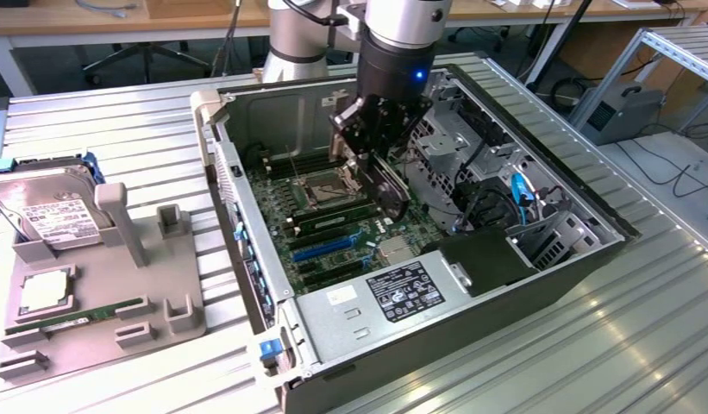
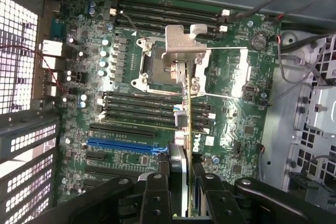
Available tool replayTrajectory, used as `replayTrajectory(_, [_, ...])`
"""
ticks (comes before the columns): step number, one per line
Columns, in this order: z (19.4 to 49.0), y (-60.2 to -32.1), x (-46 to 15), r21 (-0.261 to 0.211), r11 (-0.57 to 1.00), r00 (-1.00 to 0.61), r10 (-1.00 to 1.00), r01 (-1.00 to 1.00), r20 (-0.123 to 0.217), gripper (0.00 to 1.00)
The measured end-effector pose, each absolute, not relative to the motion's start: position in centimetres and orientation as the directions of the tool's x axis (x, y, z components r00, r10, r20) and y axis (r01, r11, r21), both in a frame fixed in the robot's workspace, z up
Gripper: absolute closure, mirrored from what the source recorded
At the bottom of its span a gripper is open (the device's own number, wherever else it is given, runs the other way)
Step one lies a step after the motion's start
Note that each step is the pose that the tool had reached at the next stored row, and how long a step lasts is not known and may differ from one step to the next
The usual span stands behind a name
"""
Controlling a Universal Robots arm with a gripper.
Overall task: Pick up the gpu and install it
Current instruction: 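Insert the gpu into the slot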
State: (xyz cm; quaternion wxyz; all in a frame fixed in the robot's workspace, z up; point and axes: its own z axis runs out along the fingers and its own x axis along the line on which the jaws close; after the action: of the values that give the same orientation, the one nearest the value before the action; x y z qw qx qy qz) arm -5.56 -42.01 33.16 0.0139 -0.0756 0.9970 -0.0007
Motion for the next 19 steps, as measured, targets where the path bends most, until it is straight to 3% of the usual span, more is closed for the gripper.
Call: replayTrajectory(19, [33.16, -42.01, -5.56, -0.004, 0.953, -0.952, -0.303, -0.303, -0.028, 0.73])
